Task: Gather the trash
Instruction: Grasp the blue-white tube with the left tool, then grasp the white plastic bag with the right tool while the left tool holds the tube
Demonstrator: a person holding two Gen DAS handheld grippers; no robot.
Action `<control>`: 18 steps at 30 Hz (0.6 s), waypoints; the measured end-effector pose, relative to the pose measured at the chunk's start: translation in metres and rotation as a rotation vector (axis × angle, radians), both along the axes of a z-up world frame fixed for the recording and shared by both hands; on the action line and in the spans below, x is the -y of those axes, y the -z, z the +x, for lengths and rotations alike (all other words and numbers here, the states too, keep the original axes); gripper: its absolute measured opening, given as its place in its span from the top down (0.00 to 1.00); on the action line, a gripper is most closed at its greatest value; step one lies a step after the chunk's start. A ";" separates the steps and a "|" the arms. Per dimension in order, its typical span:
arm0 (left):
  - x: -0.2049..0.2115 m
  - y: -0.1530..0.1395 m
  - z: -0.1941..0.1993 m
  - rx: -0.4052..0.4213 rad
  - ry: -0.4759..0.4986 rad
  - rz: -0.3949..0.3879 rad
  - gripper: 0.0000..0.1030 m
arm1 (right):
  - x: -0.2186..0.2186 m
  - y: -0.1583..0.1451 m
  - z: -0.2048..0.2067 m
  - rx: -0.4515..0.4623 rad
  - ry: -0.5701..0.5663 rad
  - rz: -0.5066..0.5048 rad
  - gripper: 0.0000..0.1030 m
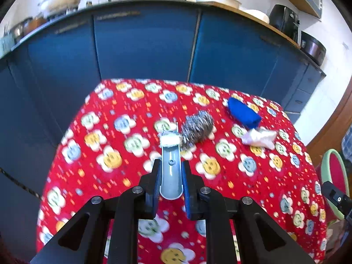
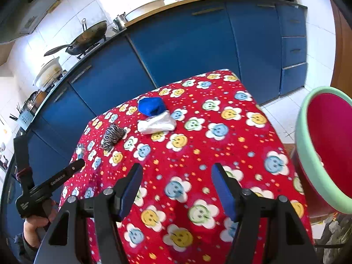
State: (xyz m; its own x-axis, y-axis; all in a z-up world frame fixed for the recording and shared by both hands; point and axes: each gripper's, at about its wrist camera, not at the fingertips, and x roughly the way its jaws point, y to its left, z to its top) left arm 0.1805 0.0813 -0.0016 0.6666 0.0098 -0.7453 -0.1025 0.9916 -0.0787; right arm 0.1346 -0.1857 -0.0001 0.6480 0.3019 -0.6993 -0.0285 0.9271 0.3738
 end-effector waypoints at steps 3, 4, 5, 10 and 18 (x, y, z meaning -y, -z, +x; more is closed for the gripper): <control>-0.004 -0.003 0.006 0.011 0.000 0.008 0.83 | -0.012 0.001 0.013 -0.009 -0.012 0.009 0.34; -0.006 -0.002 0.009 0.012 0.000 0.005 0.83 | -0.017 0.002 0.019 -0.012 -0.017 0.004 0.34; -0.006 -0.001 0.011 0.010 0.000 0.002 0.83 | -0.023 0.003 0.024 -0.015 -0.022 -0.004 0.34; -0.011 0.011 0.024 -0.006 -0.009 -0.037 0.83 | -0.046 0.012 0.051 -0.040 -0.032 -0.039 0.34; -0.017 0.029 0.036 -0.023 -0.016 -0.076 0.83 | -0.072 0.026 0.091 -0.046 -0.021 -0.087 0.32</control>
State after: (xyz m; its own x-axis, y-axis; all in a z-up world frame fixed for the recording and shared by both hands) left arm 0.2161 0.0987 -0.0302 0.6497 -0.0369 -0.7593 -0.1207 0.9811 -0.1509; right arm 0.2254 -0.1138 -0.0257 0.6086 0.2516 -0.7526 -0.0329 0.9556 0.2929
